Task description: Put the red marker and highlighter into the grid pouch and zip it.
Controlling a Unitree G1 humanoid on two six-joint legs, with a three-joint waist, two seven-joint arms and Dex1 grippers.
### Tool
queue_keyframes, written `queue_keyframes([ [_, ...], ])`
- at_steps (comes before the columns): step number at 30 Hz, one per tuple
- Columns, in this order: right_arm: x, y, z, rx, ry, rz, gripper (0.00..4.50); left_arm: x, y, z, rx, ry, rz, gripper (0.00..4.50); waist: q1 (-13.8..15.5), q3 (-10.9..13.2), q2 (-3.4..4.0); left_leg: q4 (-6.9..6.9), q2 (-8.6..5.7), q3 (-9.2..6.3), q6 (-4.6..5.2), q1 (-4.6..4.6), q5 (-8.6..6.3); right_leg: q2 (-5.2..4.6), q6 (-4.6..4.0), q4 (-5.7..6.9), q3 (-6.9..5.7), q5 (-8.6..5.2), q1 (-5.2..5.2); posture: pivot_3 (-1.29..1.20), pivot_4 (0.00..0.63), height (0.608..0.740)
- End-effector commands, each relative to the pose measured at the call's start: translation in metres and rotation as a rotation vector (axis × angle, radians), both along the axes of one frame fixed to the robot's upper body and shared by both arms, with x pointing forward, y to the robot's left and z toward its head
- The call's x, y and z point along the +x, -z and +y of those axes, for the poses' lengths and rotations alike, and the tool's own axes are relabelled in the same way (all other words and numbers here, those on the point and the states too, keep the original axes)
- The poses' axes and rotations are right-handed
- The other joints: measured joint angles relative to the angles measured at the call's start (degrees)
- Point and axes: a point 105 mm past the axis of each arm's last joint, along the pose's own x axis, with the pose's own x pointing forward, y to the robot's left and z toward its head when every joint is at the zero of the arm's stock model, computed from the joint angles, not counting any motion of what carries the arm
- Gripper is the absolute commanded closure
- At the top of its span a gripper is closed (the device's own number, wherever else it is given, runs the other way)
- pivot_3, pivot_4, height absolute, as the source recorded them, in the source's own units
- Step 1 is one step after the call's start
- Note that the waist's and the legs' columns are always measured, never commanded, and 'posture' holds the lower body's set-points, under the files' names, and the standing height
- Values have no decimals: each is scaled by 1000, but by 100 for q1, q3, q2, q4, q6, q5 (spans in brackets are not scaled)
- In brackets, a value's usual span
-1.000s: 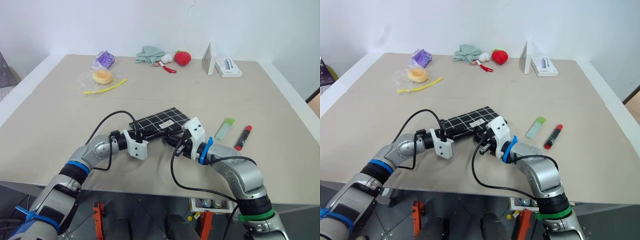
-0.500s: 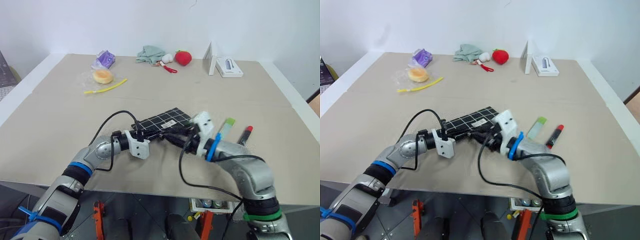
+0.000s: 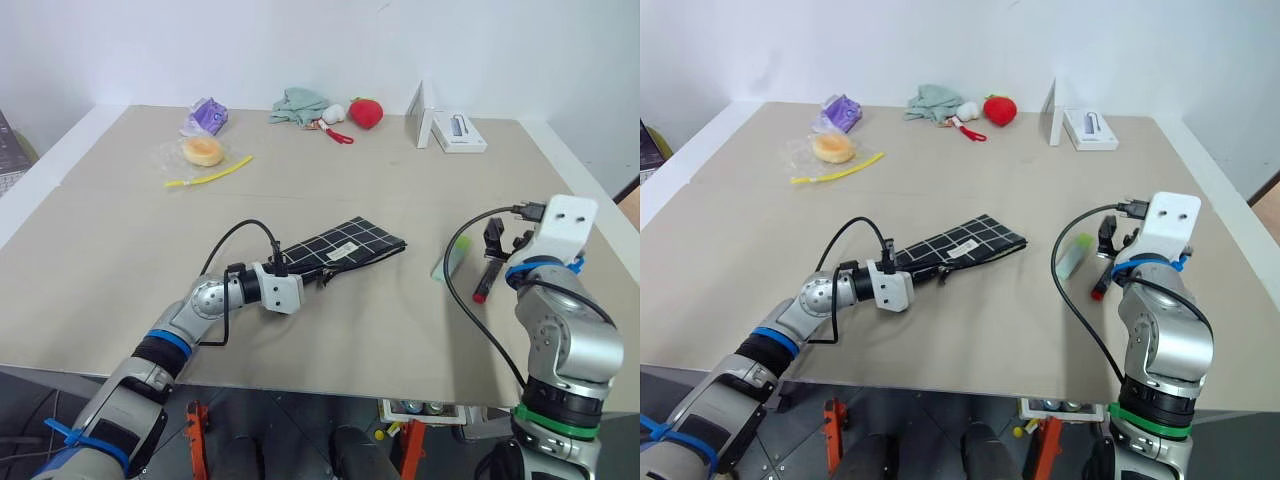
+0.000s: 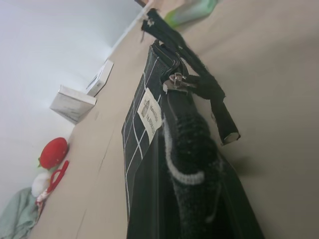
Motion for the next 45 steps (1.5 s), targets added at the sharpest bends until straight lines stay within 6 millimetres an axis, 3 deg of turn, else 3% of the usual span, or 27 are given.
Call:
queue_keyframes([
  [1,-7,2,-8,17,69,17,38,2,-14,-1,-44,2,-17,4500,-9,0,0,0,0,0,0,0,0,0,0,0,0,0,0,0,150,730],
  [11,-16,57,11,157,44,251,38,1,-15,-3,-58,2,-14,4500,-9,1,1,0,-1,-7,1,-3,0,0,0,0,-4,-1,0,0,150,730],
  [17,-21,73,15,191,48,323,38,1,-15,-4,-70,-3,-13,4500,-9,0,1,2,-2,-14,1,-3,0,0,0,0,-11,-1,2,0,150,730],
  [19,-21,74,14,208,53,327,537,1,-15,-4,-72,-4,-14,4500,-9,0,1,2,-2,-18,1,-3,0,0,0,0,-14,0,3,0,150,730],
  [20,-21,75,14,211,56,329,1128,1,-15,-4,-74,-5,-14,4500,-9,0,1,2,-1,-20,1,-3,0,0,-1,0,-15,0,3,0,150,730],
  [21,-21,76,14,215,51,335,1128,1,-16,-5,-76,-6,-16,4500,-9,0,1,2,-1,-20,1,-3,0,0,-1,0,-15,0,3,0,150,730],
  [22,-21,77,13,222,52,341,1910,1,-16,-5,-80,-8,-17,4500,-9,0,1,2,-2,-24,1,-4,0,0,-1,0,-19,-1,5,0,150,730],
  [25,-20,73,5,225,77,323,2833,2,-18,-4,-89,-14,-15,4500,10,0,1,3,-5,-31,1,-7,0,-3,0,0,-24,-2,7,0,150,730],
  [27,-18,61,-6,225,112,261,3810,2,-19,-4,-97,-17,-12,4500,12,0,1,8,-14,-37,1,-13,0,-11,3,0,-31,-4,7,0,150,730],
  [31,-7,20,-27,146,106,104,3939,2,-24,-5,-130,-11,3,4500,5,3,5,16,-30,-43,1,-31,1,-24,7,-2,-30,-6,4,0,150,730],
  [34,10,-31,-15,-37,-106,-72,3939,2,-30,-6,-179,-5,34,4500,-22,14,23,17,-32,-43,2,-36,1,-25,8,-4,-30,-5,-1,0,150,730],
  [37,10,-78,42,-322,-560,-221,3939,1,-36,-7,-223,13,92,4500,-51,18,29,12,-30,-48,9,-33,-3,-18,15,-3,-31,-11,-3,0,150,730],
  [39,-5,-78,77,-456,-843,-215,3939,-1,-39,-8,-242,28,127,4500,-53,18,29,13,-27,-57,29,-32,-13,-10,13,-4,-32,-12,0,0,150,730],
  [41,-21,-63,95,-560,-1053,-131,3939,-3,-41,-9,-256,45,165,4500,-46,17,28,14,-27,-81,40,-32,-19,-8,7,-4,-52,-20,9,0,150,730],
  [43,-34,-43,100,-704,-1214,-1,3939,-6,-43,-9,-267,68,216,4500,-6,18,27,20,-29,-97,43,-42,-21,-12,-2,-6,-76,-24,16,0,150,730],
  [45,-38,-32,93,-844,-1281,104,3939,-7,-46,-9,-272,83,245,4500,23,22,34,32,-31,-108,44,-56,-22,-20,-11,-13,-92,-19,20,0,150,730],
])
